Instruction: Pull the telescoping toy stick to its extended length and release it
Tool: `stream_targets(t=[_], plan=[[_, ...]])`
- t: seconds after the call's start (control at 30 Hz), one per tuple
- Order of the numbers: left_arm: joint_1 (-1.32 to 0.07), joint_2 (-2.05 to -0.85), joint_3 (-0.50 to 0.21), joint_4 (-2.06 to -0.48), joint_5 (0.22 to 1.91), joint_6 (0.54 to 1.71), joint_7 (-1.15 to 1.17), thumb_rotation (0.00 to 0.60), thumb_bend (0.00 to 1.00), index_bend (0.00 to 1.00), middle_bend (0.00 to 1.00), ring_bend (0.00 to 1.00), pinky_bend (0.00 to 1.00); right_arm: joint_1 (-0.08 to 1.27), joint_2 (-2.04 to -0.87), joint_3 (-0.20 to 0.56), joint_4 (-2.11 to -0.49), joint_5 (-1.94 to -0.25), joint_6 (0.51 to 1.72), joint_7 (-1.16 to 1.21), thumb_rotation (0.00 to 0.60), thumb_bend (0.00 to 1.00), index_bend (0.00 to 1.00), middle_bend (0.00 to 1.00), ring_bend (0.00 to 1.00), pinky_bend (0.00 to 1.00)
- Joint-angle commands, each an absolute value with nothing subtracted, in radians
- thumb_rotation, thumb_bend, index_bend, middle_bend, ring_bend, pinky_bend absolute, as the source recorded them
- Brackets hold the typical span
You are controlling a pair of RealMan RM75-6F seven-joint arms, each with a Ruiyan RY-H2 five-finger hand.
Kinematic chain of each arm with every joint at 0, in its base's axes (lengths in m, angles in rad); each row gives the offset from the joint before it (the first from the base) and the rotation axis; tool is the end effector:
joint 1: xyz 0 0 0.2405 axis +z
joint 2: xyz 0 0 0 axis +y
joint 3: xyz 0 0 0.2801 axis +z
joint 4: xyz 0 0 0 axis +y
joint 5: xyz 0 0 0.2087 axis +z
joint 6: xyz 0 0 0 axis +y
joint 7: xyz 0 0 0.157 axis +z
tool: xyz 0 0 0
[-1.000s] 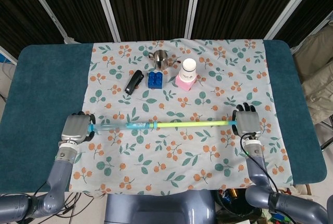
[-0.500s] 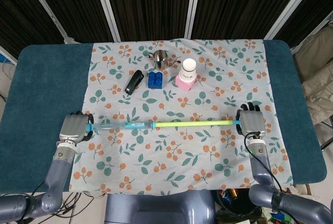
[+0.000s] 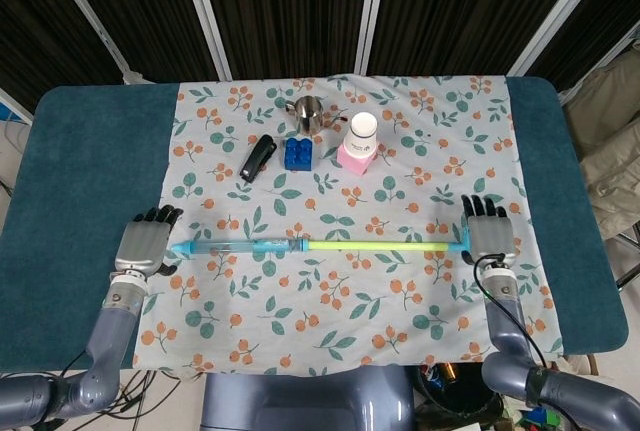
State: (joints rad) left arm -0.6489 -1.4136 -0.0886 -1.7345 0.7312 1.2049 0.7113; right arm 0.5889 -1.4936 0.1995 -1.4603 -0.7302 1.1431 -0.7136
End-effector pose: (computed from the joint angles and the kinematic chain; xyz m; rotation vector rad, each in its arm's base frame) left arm -0.2309 0.3285 0.0284 -1.6420 -0.9892 -0.5310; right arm -0.2796 -0.3611 0.0369 1.4769 -0.9359 0.4663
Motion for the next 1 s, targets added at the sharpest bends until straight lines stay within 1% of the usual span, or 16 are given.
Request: stream_targets(t=[0.03, 0.13, 0.23, 0.37, 0.47, 0.5, 0.67, 0.77, 0.87, 1.0], plan=[[-0.643, -1.401, -0.088, -1.745, 0.735, 1.207, 0.704, 0.6, 0.09, 0.03, 0.09, 0.09, 0.2, 0.587, -1.485, 0.201, -1.469, -0.728, 1.147, -0.712, 0.6, 0.11, 0.0, 0.01, 0.03, 0.15], [-0.629, -1.379, -0.081, -1.766, 0.759, 1.217, 0.686, 0.6, 0.09, 0.03, 0.09, 0.09, 0.18, 0.576, -1.461, 0.197, -1.497, -0.756, 1.157, -0.686, 0.6, 0.11, 0.0, 0.0, 0.03, 0.15], [-0.596, -1.341, -0.059, -1.797, 0.825, 1.245, 0.642, 0.6, 0.08, 0.02, 0.08, 0.06, 0.15, 0.542, -1.414, 0.175, -1.548, -0.843, 1.186, -0.621, 0.6, 0.11, 0.0, 0.0, 0.01, 0.15], [-0.519, -1.261, 0.003, -1.834, 0.945, 1.3, 0.559, 0.6, 0.04, 0.0, 0.01, 0.0, 0.08, 0.456, -1.316, 0.105, -1.626, -1.018, 1.259, -0.498, 0.6, 0.09, 0.0, 0.0, 0.0, 0.14], [-0.463, -1.191, 0.053, -1.859, 1.032, 1.334, 0.493, 0.6, 0.03, 0.0, 0.0, 0.0, 0.06, 0.385, -1.241, 0.045, -1.681, -1.123, 1.32, -0.419, 0.6, 0.08, 0.0, 0.0, 0.0, 0.14], [-0.436, -1.167, 0.074, -1.857, 1.089, 1.363, 0.457, 0.6, 0.03, 0.0, 0.0, 0.0, 0.05, 0.356, -1.214, 0.02, -1.698, -1.162, 1.344, -0.384, 0.6, 0.08, 0.0, 0.0, 0.0, 0.14], [-0.338, -1.131, 0.137, -1.817, 1.279, 1.469, 0.318, 0.6, 0.03, 0.0, 0.0, 0.0, 0.05, 0.274, -1.14, -0.052, -1.704, -1.283, 1.413, -0.292, 0.6, 0.08, 0.0, 0.0, 0.0, 0.14], [-0.294, -1.138, 0.157, -1.774, 1.344, 1.522, 0.296, 0.6, 0.03, 0.0, 0.0, 0.0, 0.04, 0.238, -1.114, -0.074, -1.69, -1.347, 1.459, -0.251, 0.6, 0.08, 0.0, 0.0, 0.0, 0.13], [-0.261, -1.167, 0.163, -1.714, 1.364, 1.546, 0.302, 0.6, 0.03, 0.0, 0.0, 0.0, 0.04, 0.211, -1.112, -0.084, -1.643, -1.403, 1.502, -0.216, 0.6, 0.08, 0.0, 0.0, 0.0, 0.14], [-0.251, -1.184, 0.135, -1.692, 1.372, 1.549, 0.282, 0.6, 0.03, 0.0, 0.0, 0.0, 0.04, 0.199, -1.126, -0.072, -1.616, -1.401, 1.492, -0.161, 0.6, 0.08, 0.0, 0.0, 0.0, 0.13]])
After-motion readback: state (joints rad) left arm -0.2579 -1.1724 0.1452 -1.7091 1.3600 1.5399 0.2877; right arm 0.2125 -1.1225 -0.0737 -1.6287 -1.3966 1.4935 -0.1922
